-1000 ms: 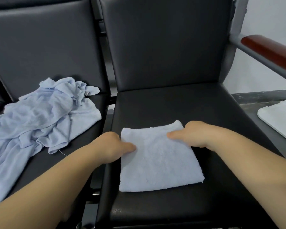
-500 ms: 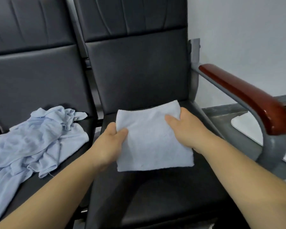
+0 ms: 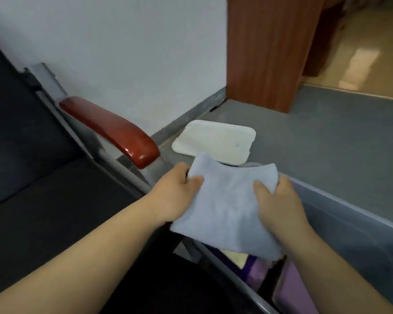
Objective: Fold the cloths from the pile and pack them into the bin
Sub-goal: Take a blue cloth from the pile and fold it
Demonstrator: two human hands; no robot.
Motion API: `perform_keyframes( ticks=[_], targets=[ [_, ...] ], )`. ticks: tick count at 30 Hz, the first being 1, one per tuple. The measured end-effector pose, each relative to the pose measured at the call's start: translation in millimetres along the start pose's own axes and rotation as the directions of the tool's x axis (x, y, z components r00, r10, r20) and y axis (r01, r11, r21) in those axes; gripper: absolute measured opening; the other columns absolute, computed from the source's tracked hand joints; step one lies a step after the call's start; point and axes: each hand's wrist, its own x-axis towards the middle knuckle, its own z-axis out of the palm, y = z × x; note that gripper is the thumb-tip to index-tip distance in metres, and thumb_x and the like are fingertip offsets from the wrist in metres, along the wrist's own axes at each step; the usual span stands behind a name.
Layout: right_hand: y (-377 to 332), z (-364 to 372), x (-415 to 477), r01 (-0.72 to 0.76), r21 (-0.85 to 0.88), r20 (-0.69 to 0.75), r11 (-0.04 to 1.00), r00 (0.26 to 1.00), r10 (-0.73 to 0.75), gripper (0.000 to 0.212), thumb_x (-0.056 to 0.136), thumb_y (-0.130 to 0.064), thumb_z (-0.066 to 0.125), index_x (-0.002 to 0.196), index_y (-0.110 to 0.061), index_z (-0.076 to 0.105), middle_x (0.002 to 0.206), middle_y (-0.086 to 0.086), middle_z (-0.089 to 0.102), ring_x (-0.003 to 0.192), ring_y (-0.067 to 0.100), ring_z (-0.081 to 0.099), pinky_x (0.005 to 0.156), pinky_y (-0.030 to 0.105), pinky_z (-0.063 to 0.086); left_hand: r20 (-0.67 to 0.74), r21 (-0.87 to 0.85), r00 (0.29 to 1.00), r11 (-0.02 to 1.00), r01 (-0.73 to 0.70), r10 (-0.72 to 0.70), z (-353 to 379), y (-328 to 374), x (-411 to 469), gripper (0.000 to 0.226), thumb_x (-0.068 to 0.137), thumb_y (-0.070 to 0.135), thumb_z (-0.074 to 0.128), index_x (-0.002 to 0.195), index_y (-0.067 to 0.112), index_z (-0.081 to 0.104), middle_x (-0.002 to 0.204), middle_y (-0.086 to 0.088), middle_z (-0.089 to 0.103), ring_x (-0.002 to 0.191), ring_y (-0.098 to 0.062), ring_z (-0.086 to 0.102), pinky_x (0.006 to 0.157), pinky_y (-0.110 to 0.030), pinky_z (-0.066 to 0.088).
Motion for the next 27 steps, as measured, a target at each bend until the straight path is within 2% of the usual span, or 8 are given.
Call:
perform_keyframes(
  ticks=[3,7,12,16,19,22,24,27],
  targets=[
    [50.8,-17.9,20.5,-0.150,-0.012,-0.062,0.989,0.987,0.149,0.029,0.103,-0.039,0.053,0.115,-0.014,0.047,0.102,0.000,0.059,0.081,0.012,0.055,0.069,0.034,0.040,0.176,0.080,0.984,0.997,-0.015,0.001,54.2,8.6,43.3,0.027,0.102,0.041,0.050,0.097,0.014,0.052,0.095,-0.004,0.062,0.081,-0.015,0.054,0.068,-0.031,0.041],
    [98.6,-5.5,32.3,-0.311,-0.023,-0.064,0.950,0.949,0.309,0.042,0.102,-0.043,0.052,0.129,-0.010,0.050,0.117,0.007,0.064,0.099,0.027,0.062,0.084,0.040,0.049,0.323,0.192,0.945,0.981,-0.008,-0.055,94.5,-7.4,79.2,0.027,0.102,0.039,0.051,0.099,0.012,0.051,0.098,-0.005,0.061,0.086,-0.018,0.056,0.072,-0.032,0.043],
    [137.5,22.4,46.2,-0.444,-0.032,-0.030,0.895,0.896,0.444,0.046,0.104,-0.042,0.051,0.136,-0.009,0.045,0.116,0.004,0.060,0.095,0.023,0.060,0.086,0.039,0.048,0.380,0.269,0.917,0.963,0.020,-0.125,128.7,-36.4,110.8,0.022,0.101,0.037,0.051,0.097,0.016,0.049,0.093,-0.002,0.059,0.077,-0.014,0.053,0.061,-0.026,0.038],
    [161.0,40.5,57.0,-0.535,-0.076,0.008,0.842,0.844,0.537,0.040,0.104,-0.040,0.051,0.124,-0.006,0.046,0.116,0.006,0.060,0.094,0.023,0.058,0.086,0.035,0.047,0.382,0.356,0.914,0.934,-0.012,-0.134,149.6,-54.9,125.8,0.014,0.101,0.027,0.050,0.101,0.013,0.048,0.089,-0.003,0.058,0.078,-0.019,0.053,0.061,-0.028,0.038],
    [179.4,50.4,59.6,-0.560,-0.147,0.052,0.815,0.819,0.572,0.058,0.096,-0.049,0.055,0.138,-0.009,0.050,0.124,0.008,0.067,0.100,0.026,0.066,0.087,0.036,0.053,0.361,0.416,0.926,0.907,-0.056,-0.108,158.7,-62.4,130.4,0.006,0.098,0.020,0.050,0.098,0.017,0.045,0.085,-0.003,0.059,0.078,-0.022,0.055,0.072,-0.034,0.045],
    [180.0,50.2,57.0,-0.570,-0.270,0.074,0.776,0.792,0.607,0.074,0.097,-0.048,0.058,0.151,-0.004,0.032,0.137,0.012,0.060,0.107,0.030,0.061,0.088,0.034,0.048,0.362,0.417,0.926,0.907,-0.062,-0.103,157.9,-64.7,128.0,0.008,0.095,0.018,0.051,0.098,0.018,0.044,0.083,-0.003,0.061,0.078,-0.023,0.057,0.076,-0.036,0.049],
    [176.0,47.6,54.7,-0.520,-0.356,0.085,0.776,0.809,0.581,0.082,0.096,-0.052,0.058,0.153,-0.004,0.025,0.144,0.011,0.053,0.112,0.029,0.058,0.094,0.037,0.049,0.368,0.390,0.922,0.920,-0.037,-0.119,151.7,-63.8,125.3,0.015,0.093,0.020,0.056,0.104,0.019,0.046,0.090,-0.004,0.065,0.085,-0.025,0.061,0.080,-0.038,0.051],
    [160.3,43.1,51.8,-0.402,-0.475,0.087,0.783,0.864,0.496,0.084,0.094,-0.056,0.055,0.157,-0.011,0.023,0.156,0.011,0.038,0.138,0.035,0.044,0.108,0.045,0.044,0.381,0.357,0.916,0.934,-0.019,-0.127,136.6,-60.0,117.7,0.027,0.091,0.024,0.063,0.113,0.021,0.047,0.097,0.001,0.064,0.090,-0.021,0.062,0.084,-0.036,0.053]
  ],
)
